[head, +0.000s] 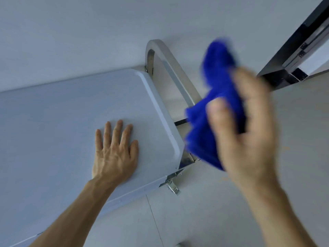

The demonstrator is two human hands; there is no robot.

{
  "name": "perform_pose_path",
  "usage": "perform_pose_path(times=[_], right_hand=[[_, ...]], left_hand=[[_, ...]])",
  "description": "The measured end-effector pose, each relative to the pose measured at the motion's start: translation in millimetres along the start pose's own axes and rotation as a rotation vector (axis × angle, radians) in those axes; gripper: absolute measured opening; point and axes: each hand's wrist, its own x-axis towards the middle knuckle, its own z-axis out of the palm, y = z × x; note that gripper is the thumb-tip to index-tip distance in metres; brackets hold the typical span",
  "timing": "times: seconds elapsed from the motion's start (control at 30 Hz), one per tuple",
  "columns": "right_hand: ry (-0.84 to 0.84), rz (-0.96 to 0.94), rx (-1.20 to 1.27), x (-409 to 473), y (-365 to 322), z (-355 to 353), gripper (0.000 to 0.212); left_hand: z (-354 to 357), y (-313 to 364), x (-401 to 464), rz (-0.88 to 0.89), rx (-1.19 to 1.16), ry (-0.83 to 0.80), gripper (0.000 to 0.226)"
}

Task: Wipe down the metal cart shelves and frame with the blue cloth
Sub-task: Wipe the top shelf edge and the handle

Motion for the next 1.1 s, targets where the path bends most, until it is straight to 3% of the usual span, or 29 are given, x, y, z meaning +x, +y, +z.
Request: perform_pose_path(times=[0.1, 0.2, 0.3, 0.47, 0.6, 0.67, 0.73, 0.83, 0.93, 1.03, 1.1], right_hand=[[-0.31, -0.021, -0.404, -18.9, 26.7, 19.7, 0.047], [-0.266, -0.017, -0.402, -26.2, 38.7, 22.2, 0.044], [-0.187, 0.041, -0.499, -27.6, 43.2, 34.0, 0.058], [-0.164, 0.004, -0.666, 0.0, 49.8, 50.6, 0.041], [-0.437, 0.109, -0.689, 72.3, 46.2, 60.2, 0.047], [-0.619, 0.202, -0.595, 116.3, 49.2, 76.3, 0.054], [-0.699, 0.228, -0.486, 147.5, 48.4, 91.6, 0.063], [-0.635, 0.174, -0.498, 161.5, 46.1, 102.8, 0.068], [-0.391, -0.072, -0.745, 146.3, 39.8, 100.7, 0.046], [-0.36, -0.029, -0.808, 134.1, 35.5, 97.9, 0.036], [-0.369, 0.043, -0.798, 128.8, 33.8, 94.4, 0.046]], left_hand=[[0.3, -1.4, -0.6, 0.0, 0.017, -0.001, 0.065], [0.9, -1.6, -0.2, 0.0, 0.025, 0.0, 0.065], [2.1, -1.1, -0.2, 0.001, 0.029, -0.005, 0.065], [3.0, 0.4, 0.4, -0.012, 0.056, -0.012, 0.064], [5.1, 2.4, 0.3, -0.008, 0.068, 0.0, 0.062], [5.4, 2.9, 0.5, -0.005, 0.071, 0.002, 0.061], [5.0, 2.4, 0.8, -0.004, 0.067, 0.0, 0.061], [4.1, 1.4, 0.9, -0.001, 0.055, 0.008, 0.061], [3.5, 0.7, 1.0, 0.001, 0.04, 0.013, 0.06], [4.5, 0.0, 0.5, 0.003, 0.038, 0.005, 0.06], [4.3, -0.9, 0.4, 0.006, 0.034, 0.009, 0.06]])
